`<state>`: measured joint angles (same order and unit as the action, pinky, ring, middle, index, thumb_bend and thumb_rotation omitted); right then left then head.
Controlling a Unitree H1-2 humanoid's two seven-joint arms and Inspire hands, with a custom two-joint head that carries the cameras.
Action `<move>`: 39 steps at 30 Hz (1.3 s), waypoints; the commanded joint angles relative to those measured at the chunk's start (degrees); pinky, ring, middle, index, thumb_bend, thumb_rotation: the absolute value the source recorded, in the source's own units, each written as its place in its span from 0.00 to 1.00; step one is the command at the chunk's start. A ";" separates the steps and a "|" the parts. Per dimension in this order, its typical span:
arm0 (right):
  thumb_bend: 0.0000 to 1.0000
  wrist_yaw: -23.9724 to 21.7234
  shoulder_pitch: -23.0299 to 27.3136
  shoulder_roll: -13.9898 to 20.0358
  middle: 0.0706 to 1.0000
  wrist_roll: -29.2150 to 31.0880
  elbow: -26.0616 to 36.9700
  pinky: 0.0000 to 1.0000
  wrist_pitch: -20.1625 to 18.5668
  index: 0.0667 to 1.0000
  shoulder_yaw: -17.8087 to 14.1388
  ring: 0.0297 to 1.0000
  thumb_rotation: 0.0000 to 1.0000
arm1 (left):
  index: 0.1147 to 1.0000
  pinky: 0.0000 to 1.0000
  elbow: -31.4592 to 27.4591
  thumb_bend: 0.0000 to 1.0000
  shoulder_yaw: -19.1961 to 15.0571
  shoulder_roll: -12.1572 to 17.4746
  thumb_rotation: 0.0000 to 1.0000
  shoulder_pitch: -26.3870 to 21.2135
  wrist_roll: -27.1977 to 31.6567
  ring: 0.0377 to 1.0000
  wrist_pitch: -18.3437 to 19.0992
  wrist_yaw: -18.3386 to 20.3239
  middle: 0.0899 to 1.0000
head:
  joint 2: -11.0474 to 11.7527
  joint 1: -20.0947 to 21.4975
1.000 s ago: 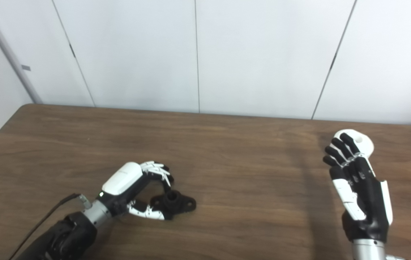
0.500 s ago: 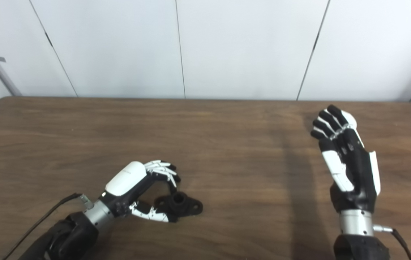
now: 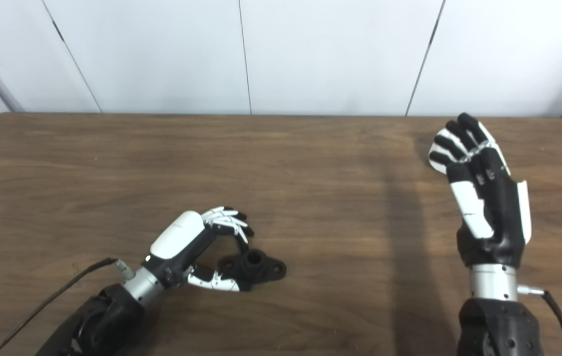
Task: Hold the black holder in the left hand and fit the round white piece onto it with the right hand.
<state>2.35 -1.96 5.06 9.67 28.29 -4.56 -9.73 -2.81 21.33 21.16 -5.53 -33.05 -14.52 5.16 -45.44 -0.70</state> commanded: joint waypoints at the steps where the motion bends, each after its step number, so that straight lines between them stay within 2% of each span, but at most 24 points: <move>1: 0.64 -0.13 1.17 0.92 0.83 0.68 2.68 0.74 -0.26 0.82 -0.54 0.79 0.60 | 0.42 0.91 -0.81 0.52 -0.05 0.44 0.05 0.32 -0.47 0.84 0.54 2.06 0.67 | -0.79 0.01; 6: 0.66 0.39 1.60 0.98 0.82 0.54 3.86 0.75 -1.73 0.83 -1.17 0.79 0.61 | 0.42 0.92 -1.16 0.52 -0.77 0.43 0.05 -0.06 -0.51 0.84 0.97 2.60 0.67 | -1.60 0.47; 12: 0.70 0.67 1.73 1.23 0.81 0.16 5.42 0.71 -2.96 0.81 -1.59 0.76 0.59 | 0.42 0.91 -0.56 0.52 -1.23 0.28 0.05 0.01 -1.02 0.84 1.23 2.66 0.67 | -1.10 1.13; 15: 0.67 0.61 2.42 2.88 0.80 -1.73 7.35 0.70 -4.88 0.82 -2.05 0.75 0.58 | 0.42 0.90 -0.03 0.52 -1.41 0.21 0.05 0.03 -0.87 0.84 1.07 2.79 0.67 | -1.05 1.45; 17: 0.61 0.09 2.82 4.50 0.80 -2.50 7.88 0.69 -5.58 0.82 -2.52 0.76 0.53 | 0.42 0.90 0.16 0.52 -1.51 0.08 0.05 0.07 -0.82 0.84 1.19 2.90 0.67 | -0.63 1.34; 21: 0.57 0.56 3.82 9.46 0.78 -12.24 9.30 0.64 -8.19 0.79 -3.68 0.73 0.45 | 0.42 0.90 1.39 0.52 -1.54 -0.06 0.05 0.12 -1.25 0.84 0.24 2.14 0.67 | 1.04 3.50; 26: 0.67 -0.62 6.30 16.73 0.82 -15.32 7.79 0.70 -10.60 0.80 -7.70 0.79 0.32 | 0.42 0.90 2.72 0.52 -1.79 -0.23 0.05 0.14 -0.93 0.83 -1.33 1.45 0.66 | 1.53 3.72; 31: 0.76 -3.03 9.57 25.74 0.84 -21.24 4.03 0.71 -12.97 0.81 -8.34 0.82 0.34 | 0.42 0.89 4.36 0.52 -1.80 -0.35 0.05 -0.12 -0.88 0.83 -2.59 0.97 0.67 | 2.99 6.48; 34: 0.81 -3.35 11.22 28.47 0.84 -23.56 1.44 0.72 -12.78 0.81 -7.72 0.83 0.33 | 0.42 0.90 4.92 0.52 -1.98 -0.39 0.05 -0.19 -0.65 0.84 -2.91 1.09 0.67 | 3.52 7.58; 36: 0.83 -3.89 12.39 30.71 0.83 -26.19 -0.81 0.67 -12.02 0.81 -6.89 0.80 0.33 | 0.42 0.90 5.41 0.52 -2.06 -0.49 0.05 -0.28 -0.78 0.83 -3.40 0.90 0.67 | 4.08 7.48; 39: 0.90 -4.57 14.40 32.60 0.82 -28.70 -4.03 0.68 -11.75 0.79 -5.90 0.80 0.33 | 0.42 0.89 7.27 0.52 -1.87 -0.69 0.05 -0.66 -1.38 0.83 -5.02 -0.08 0.66 | 4.87 6.89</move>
<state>-2.55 9.53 35.50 -17.48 24.01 -17.67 -15.08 1.79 18.97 20.08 -6.20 -33.04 -19.63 4.62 -40.52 6.15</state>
